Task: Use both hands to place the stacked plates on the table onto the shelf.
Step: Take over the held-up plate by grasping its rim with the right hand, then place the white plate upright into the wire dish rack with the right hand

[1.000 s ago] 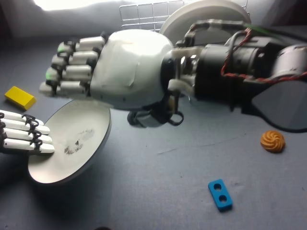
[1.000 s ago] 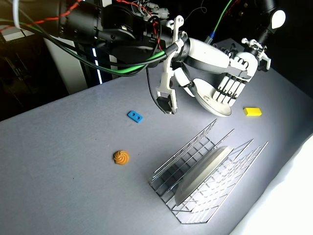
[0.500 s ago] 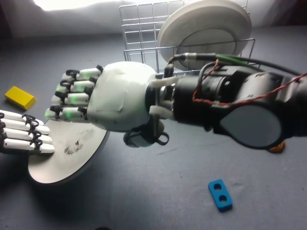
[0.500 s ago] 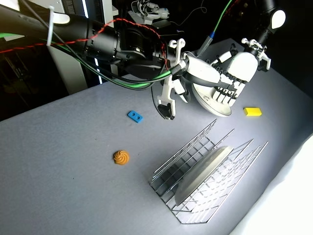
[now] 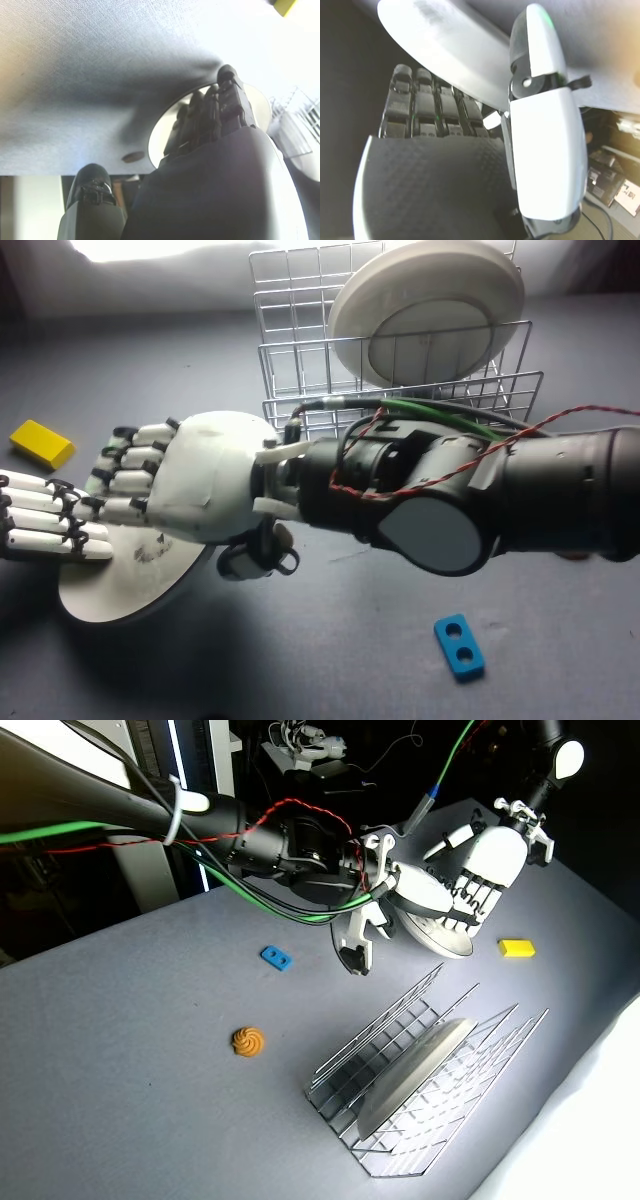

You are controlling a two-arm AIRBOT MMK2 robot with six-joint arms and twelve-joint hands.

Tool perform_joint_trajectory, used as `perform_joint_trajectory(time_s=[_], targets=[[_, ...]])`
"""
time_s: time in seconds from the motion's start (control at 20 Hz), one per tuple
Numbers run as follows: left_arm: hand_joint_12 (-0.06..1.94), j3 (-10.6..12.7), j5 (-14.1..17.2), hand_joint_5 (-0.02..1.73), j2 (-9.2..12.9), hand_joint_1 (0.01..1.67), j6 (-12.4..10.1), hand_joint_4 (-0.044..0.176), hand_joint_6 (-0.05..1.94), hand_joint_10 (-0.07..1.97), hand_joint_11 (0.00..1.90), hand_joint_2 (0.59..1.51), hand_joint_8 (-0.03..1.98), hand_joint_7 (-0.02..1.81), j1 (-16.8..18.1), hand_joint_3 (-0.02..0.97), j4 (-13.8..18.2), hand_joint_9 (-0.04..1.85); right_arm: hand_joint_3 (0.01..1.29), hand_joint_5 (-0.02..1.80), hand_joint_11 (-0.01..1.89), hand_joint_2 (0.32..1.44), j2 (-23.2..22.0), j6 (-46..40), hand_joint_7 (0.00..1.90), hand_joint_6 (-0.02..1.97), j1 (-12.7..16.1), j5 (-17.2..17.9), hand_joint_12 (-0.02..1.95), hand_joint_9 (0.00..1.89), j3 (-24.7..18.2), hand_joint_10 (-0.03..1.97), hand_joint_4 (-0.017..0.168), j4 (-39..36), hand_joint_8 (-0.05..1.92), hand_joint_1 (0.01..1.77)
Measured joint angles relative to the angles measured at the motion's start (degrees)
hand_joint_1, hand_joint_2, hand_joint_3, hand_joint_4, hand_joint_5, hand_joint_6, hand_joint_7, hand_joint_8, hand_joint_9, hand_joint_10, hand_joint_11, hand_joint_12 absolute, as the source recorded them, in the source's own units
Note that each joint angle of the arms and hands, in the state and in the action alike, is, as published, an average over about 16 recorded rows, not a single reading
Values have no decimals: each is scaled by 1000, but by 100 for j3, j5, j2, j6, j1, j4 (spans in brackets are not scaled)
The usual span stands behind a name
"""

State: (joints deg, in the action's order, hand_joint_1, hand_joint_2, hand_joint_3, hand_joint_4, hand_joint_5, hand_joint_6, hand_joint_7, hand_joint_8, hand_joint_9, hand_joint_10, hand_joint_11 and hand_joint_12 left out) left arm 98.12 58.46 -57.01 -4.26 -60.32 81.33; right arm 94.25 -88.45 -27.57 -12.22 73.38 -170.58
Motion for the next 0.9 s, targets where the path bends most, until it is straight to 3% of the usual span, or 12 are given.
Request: perform_joint_trajectory(time_s=[0.3, 0.6, 0.9], targets=[[24, 2, -3, -8, -2, 18, -30, -7, -33, -49, 21, 1069, -13, -2, 20, 20, 31, -26, 11, 272, 67, 1070, 265, 22, 264, 21, -50, -55, 628, 247, 255, 29, 3, 0, 6, 1125], [20, 3, -9, -8, -3, 18, -58, -7, -35, -49, 21, 1071, -13, -2, 34, 20, 53, -26, 11, 540, 317, 1072, 318, 64, 575, 141, -54, -167, 1040, 598, 308, 55, -1, 0, 73, 1125], [14, 17, -20, -8, -3, 18, -86, -7, -38, -49, 20, 1069, -13, 0, 114, 19, 101, -24, 11, 730, 651, 1023, 311, 105, 826, 363, -53, -298, 1181, 892, 308, 360, -5, 0, 270, 1140]])
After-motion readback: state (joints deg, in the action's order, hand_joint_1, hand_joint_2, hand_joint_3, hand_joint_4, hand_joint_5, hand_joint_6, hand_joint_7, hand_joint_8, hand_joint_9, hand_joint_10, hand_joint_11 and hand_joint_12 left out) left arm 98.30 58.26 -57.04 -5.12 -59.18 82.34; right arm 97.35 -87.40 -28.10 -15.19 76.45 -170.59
